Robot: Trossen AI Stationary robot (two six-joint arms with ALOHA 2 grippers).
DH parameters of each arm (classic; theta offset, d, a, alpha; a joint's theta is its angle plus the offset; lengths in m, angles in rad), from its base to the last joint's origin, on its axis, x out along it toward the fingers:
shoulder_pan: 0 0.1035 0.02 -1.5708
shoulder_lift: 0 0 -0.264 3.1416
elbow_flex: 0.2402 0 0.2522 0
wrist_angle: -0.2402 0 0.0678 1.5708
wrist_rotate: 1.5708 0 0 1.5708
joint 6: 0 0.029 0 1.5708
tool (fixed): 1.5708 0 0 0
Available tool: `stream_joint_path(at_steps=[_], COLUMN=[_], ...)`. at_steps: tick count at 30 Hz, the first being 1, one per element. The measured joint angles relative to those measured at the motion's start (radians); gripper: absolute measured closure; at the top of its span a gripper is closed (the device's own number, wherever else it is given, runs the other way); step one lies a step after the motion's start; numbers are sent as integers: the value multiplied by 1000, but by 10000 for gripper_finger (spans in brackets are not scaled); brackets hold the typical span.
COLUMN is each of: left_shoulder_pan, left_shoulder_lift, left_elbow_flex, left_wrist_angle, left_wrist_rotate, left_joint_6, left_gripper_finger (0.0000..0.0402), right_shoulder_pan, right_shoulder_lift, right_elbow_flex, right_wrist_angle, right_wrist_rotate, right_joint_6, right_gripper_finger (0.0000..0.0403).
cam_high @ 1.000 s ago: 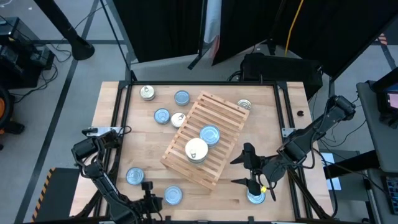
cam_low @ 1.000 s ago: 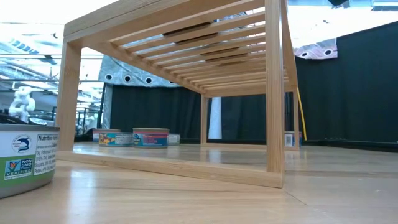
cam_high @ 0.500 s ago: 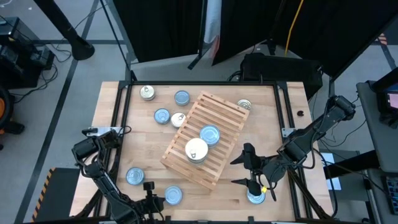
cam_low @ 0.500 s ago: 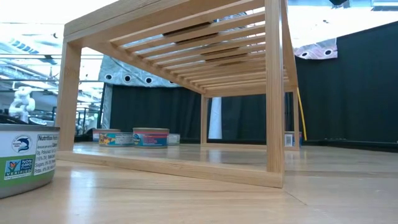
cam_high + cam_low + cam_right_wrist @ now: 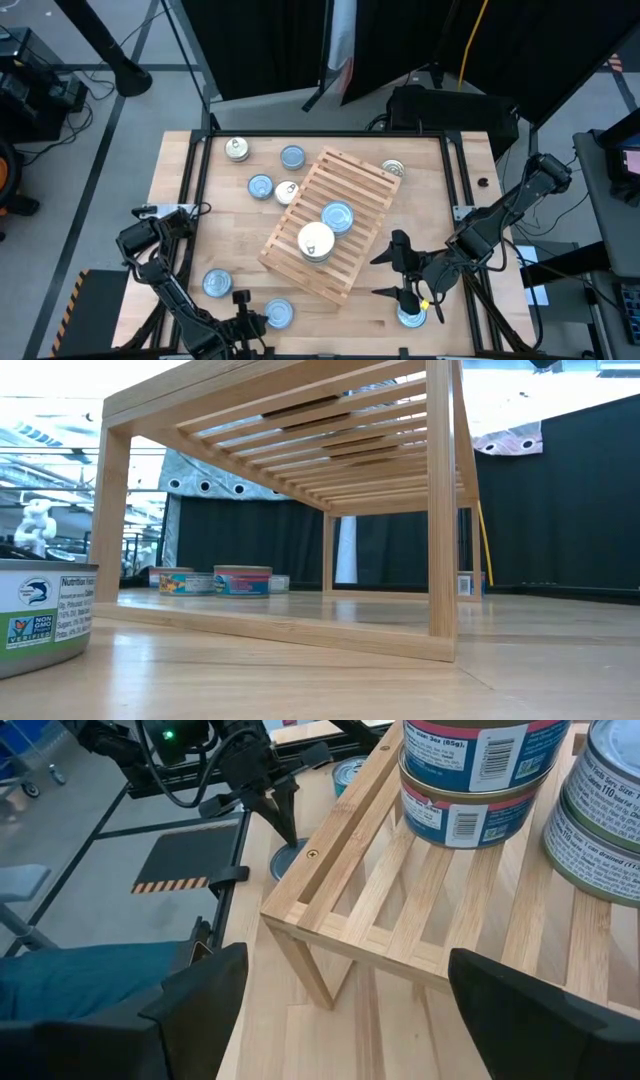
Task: Stack canned seafood by type on shelf
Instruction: Stack the green tuna can on top of the other green tuna can on the shelf
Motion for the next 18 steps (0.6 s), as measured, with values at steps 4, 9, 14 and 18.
stream_joint_path(at_steps=[4,9,14,18], left_shoulder_pan=[-16,-45,-67,-69], left_shoulder_lift=[0,2,3,3], left_elbow_flex=[-1,-2,0,15], left_wrist_angle=[-7,-19,-30,-29], left_wrist_rotate=[-10,-31,-119,-113], left_joint_6=[-22,-82,-86,-87], left_gripper_finger=[398,398,398,398], right_shoulder_pan=[0,0,0,0], right_shoulder_lift=[0,0,0,0], right_elbow_flex=[0,0,0,0], right_wrist_angle=[0,0,0,0], right_wrist_rotate=[0,-1,-1,-1], right_joint_6=[0,1,0,1], right_gripper_finger=[67,67,67,67])
